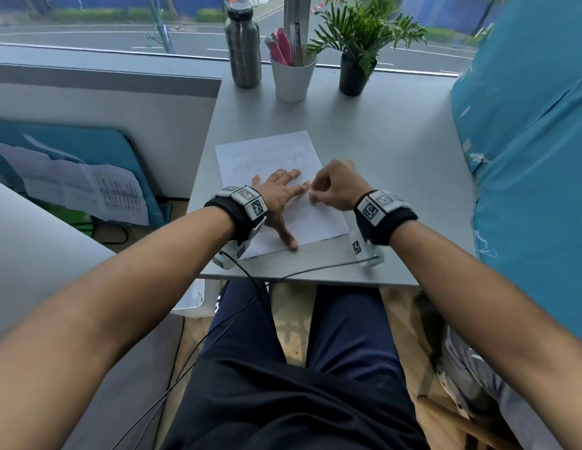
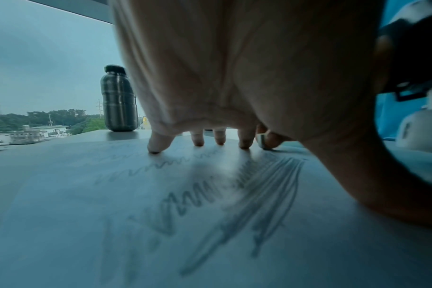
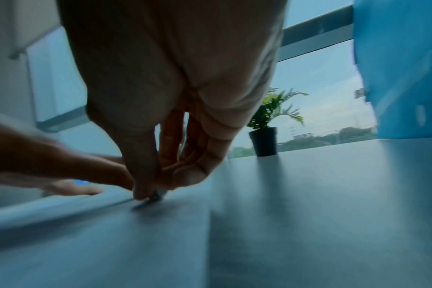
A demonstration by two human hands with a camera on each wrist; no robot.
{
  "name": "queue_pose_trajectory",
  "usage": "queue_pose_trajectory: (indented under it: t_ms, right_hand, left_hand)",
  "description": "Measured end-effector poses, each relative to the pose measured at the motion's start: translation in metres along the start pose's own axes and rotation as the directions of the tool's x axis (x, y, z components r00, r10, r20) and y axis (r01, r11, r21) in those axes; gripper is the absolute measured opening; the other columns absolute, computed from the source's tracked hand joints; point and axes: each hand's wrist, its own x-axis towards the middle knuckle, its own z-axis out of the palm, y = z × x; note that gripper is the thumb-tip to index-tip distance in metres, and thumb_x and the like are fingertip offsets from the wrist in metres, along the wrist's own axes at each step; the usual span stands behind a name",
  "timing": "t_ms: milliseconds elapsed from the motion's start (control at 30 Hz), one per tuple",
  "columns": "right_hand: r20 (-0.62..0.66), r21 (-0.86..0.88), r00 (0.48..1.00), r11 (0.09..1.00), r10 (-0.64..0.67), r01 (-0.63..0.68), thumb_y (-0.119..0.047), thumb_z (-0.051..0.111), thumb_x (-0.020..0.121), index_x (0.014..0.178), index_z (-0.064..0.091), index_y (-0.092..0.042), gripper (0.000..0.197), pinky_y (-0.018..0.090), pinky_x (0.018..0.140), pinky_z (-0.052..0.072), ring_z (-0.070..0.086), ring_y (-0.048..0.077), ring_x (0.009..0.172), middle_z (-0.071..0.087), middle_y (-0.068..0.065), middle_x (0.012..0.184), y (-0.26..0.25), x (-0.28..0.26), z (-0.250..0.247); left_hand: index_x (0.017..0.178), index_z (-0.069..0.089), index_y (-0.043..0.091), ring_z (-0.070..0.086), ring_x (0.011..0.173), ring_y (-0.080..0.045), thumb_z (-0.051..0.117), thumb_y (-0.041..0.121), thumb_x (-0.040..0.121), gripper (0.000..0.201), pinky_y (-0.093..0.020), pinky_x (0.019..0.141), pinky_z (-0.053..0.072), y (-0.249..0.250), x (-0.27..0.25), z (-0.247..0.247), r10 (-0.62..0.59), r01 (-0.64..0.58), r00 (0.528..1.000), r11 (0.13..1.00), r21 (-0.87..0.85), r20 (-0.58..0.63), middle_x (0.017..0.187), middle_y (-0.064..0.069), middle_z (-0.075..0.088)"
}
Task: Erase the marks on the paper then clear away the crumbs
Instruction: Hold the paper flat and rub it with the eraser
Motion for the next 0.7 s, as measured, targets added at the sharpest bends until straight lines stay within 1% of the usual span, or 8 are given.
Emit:
queue_pose_trajectory:
  t_ms: [67,133,233,300,367,500,567,700]
  right_hand:
    - [0.188,-0.003,0.981,0.999,-0.048,0.05,-0.023,0.081,0.074,0.08,0.078,-0.016,0.009,0.009,0.063,0.044,0.062,-0.001,0.059,0.07,-0.008,0.066,-0.01,-0.013,0.005]
    - [0.316,-0.023,0.946,0.996,-0.079,0.091,-0.024,0.082,0.073,0.081,0.079,-0.019,0.01,0.004,0.052,0.04,0.061,-0.001,0.055,0.071,-0.008,0.067,-0.014,-0.016,0.004]
    - [0.126,-0.006,0.991,0.999,-0.033,0.034,-0.023,0.08,0.075,0.085,0.079,-0.013,0.014,0.0,0.051,0.035,0.061,0.007,0.063,0.075,0.002,0.078,-0.001,0.005,-0.007]
    - [-0.015,-0.01,1.0,1.0,0.002,-0.002,-0.022,0.078,0.077,0.088,0.079,-0.011,0.016,0.001,0.059,0.039,0.061,0.007,0.067,0.075,0.004,0.08,0.004,0.01,-0.01]
    - [0.012,0.016,1.0,1.0,-0.015,0.015,-0.02,0.079,0.076,0.086,0.079,-0.012,0.013,0.014,0.07,0.051,0.061,0.002,0.061,0.074,0.0,0.075,-0.002,0.002,-0.004]
    - [0.298,0.033,0.949,0.994,-0.106,0.1,-0.021,0.082,0.073,0.082,0.079,-0.017,0.01,0.009,0.054,0.046,0.058,-0.007,0.05,0.071,-0.006,0.067,-0.015,-0.016,0.005]
    - [0.241,0.045,0.966,0.995,-0.093,0.084,-0.022,0.082,0.073,0.082,0.079,-0.016,0.011,0.009,0.054,0.042,0.056,-0.005,0.049,0.07,-0.006,0.065,-0.009,-0.004,-0.002]
    - [-0.017,0.023,1.0,1.0,0.0,0.0,-0.022,0.079,0.075,0.084,0.08,-0.012,0.013,0.022,0.074,0.053,0.066,0.009,0.067,0.075,0.002,0.076,-0.002,0.006,-0.005]
  left_hand:
    - [0.153,-0.001,0.045,-0.019,0.149,-0.022,0.081,0.077,0.035,0.148,-0.071,0.112,0.0,-0.003,0.002,0.002,-0.012,0.013,1.0,1.0,-0.01,0.014,0.161,0.009,-0.021]
    - [0.151,-0.003,0.047,-0.023,0.148,-0.022,0.079,0.08,0.031,0.149,-0.072,0.111,-0.002,-0.005,0.003,0.003,-0.014,0.014,0.999,1.0,-0.01,0.031,0.16,0.01,-0.025]
    - [0.151,-0.002,0.049,-0.024,0.147,-0.021,0.081,0.078,0.032,0.148,-0.072,0.11,-0.003,-0.007,0.004,0.004,-0.008,0.008,1.0,1.0,-0.013,0.025,0.16,0.01,-0.024]
    - [0.151,-0.003,0.05,-0.024,0.147,-0.021,0.082,0.077,0.033,0.148,-0.072,0.11,-0.004,-0.007,0.003,0.003,-0.005,0.006,1.0,1.0,-0.018,0.021,0.16,0.01,-0.024]
    - [0.151,-0.001,0.048,-0.025,0.147,-0.021,0.082,0.077,0.033,0.148,-0.072,0.11,-0.004,-0.006,0.004,0.003,-0.007,0.007,1.0,1.0,-0.016,0.028,0.16,0.01,-0.024]
    - [0.152,-0.004,0.045,-0.026,0.147,-0.021,0.082,0.078,0.033,0.151,-0.072,0.11,-0.004,-0.004,0.005,0.003,-0.01,0.01,0.999,1.0,-0.009,0.041,0.16,0.01,-0.026]
    - [0.152,-0.001,0.044,-0.025,0.147,-0.022,0.083,0.076,0.034,0.149,-0.072,0.11,-0.006,-0.004,0.003,0.003,-0.006,0.006,0.999,1.0,-0.018,0.036,0.16,0.01,-0.025]
    - [0.153,-0.002,0.045,-0.025,0.147,-0.021,0.083,0.075,0.035,0.148,-0.071,0.11,-0.008,-0.005,0.002,0.003,-0.002,0.003,1.0,1.0,-0.023,0.031,0.16,0.011,-0.025]
